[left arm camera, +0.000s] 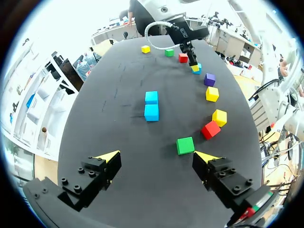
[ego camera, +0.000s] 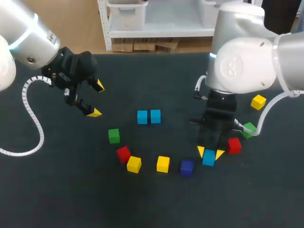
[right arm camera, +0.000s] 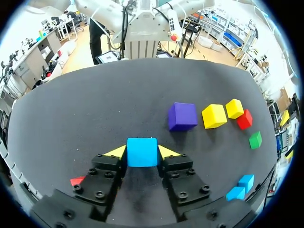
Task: Place the blue cubes, place green cubes on the blue cubes, place the yellow cubes on the green cubes, then place the red cubes on the yellow cubes, and place purple cube on the red cubes.
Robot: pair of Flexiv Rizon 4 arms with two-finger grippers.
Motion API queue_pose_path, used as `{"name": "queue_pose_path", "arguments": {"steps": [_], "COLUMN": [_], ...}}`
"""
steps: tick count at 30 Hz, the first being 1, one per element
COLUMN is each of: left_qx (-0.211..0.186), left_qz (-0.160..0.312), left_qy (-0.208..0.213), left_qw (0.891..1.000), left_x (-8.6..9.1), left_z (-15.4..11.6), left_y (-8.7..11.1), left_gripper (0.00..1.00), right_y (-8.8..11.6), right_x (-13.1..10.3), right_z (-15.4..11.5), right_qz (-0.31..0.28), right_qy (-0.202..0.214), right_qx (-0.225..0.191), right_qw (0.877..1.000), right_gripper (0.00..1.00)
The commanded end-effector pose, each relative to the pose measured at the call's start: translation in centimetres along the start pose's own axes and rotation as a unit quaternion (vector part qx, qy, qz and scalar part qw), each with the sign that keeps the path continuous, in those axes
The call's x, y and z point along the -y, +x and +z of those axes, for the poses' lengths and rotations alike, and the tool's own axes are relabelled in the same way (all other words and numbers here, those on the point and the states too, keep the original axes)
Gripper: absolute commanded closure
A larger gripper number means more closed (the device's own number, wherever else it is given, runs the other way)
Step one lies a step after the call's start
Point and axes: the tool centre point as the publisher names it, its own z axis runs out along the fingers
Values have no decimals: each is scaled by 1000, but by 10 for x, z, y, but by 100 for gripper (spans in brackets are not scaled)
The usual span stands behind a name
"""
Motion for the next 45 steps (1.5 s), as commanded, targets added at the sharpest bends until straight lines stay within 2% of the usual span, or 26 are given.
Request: {"name": "queue_pose_path", "arguments": {"steps": [1, 7, 11, 12, 14, 15, 17, 18, 20, 21, 22, 24, 25, 26, 28, 29, 30, 32, 33, 34, 35, 38, 40, 42, 45], "left_qx": [2, 2, 2, 2, 2, 2, 2, 2, 2, 2, 2, 2, 2, 2, 2, 2, 2, 2, 2, 2, 2, 2, 2, 2, 2], "left_qz": [2, 2, 2, 2, 2, 2, 2, 2, 2, 2, 2, 2, 2, 2, 2, 2, 2, 2, 2, 2, 2, 2, 2, 2, 2], "left_qy": [-1, -1, -1, -1, -1, -1, -1, -1, -1, -1, -1, -1, -1, -1, -1, -1, -1, -1, -1, -1, -1, -1, -1, -1, -1], "left_qw": [1000, 1000, 1000, 1000, 1000, 1000, 1000, 1000, 1000, 1000, 1000, 1000, 1000, 1000, 1000, 1000, 1000, 1000, 1000, 1000, 1000, 1000, 1000, 1000, 1000], "left_x": [1, 1, 1, 1, 1, 1, 1, 1, 1, 1, 1, 1, 1, 1, 1, 1, 1, 1, 1, 1, 1, 1, 1, 1, 1], "left_z": [0, 0, 0, 0, 0, 0, 0, 0, 0, 0, 0, 0, 0, 0, 0, 0, 0, 0, 0, 0, 0, 0, 0, 0, 0], "left_y": [1, 1, 1, 1, 1, 1, 1, 1, 1, 1, 1, 1, 1, 1, 1, 1, 1, 1, 1, 1, 1, 1, 1, 1, 1], "left_gripper": [0, 0, 0, 0, 0, 0, 0, 0, 0, 0, 0, 0, 0, 0, 0, 0, 0, 0, 0, 0, 0, 0, 0, 0, 0], "right_y": [2, 0, -1, -1, -2, -2, -3, -3, -2, -2, 1, 6, 8, 10, 15, 18, 22, 28, 32, 35, 38, 45, 48, 49, 54], "right_x": [-1, -3, -5, -4, -3, 0, 5, 7, 12, 14, 17, 22, 25, 28, 34, 38, 41, 48, 51, 55, 59, 70, 80, 87, 95], "right_z": [0, -8, -24, -28, -36, -42, -50, -53, -59, -62, -65, -68, -69, -70, -70, -70, -70, -71, -72, -74, -76, -82, -85, -86, -85], "right_qz": [1, 42, 102, 127, 160, 183, 232, 233, 283, 287, 330, 355, 382, 381, 416, 419, 443, 455, 473, 473, 490, 517, 518, 528, 538], "right_qy": [3, 20, 39, 44, 54, 64, 70, 77, 89, 101, 109, 118, 123, 124, 130, 131, 136, 141, 149, 156, 165, 192, 206, 217, 237], "right_qx": [5, 7, -2, 3, -14, -6, -31, -24, -37, -27, -32, -27, -28, -20, -37, -34, -52, -54, -60, -59, -66, -64, -69, -76, -65], "right_qw": [1000, 999, 994, 991, 986, 981, 970, 969, 954, 952, 937, 927, 916, 916, 899, 898, 885, 878, 867, 865, 853, 832, 828, 818, 806], "right_gripper": [100, 100, 100, 100, 100, 100, 100, 100, 100, 100, 100, 100, 100, 100, 100, 100, 100, 100, 100, 100, 100, 100, 100, 100, 100]}}
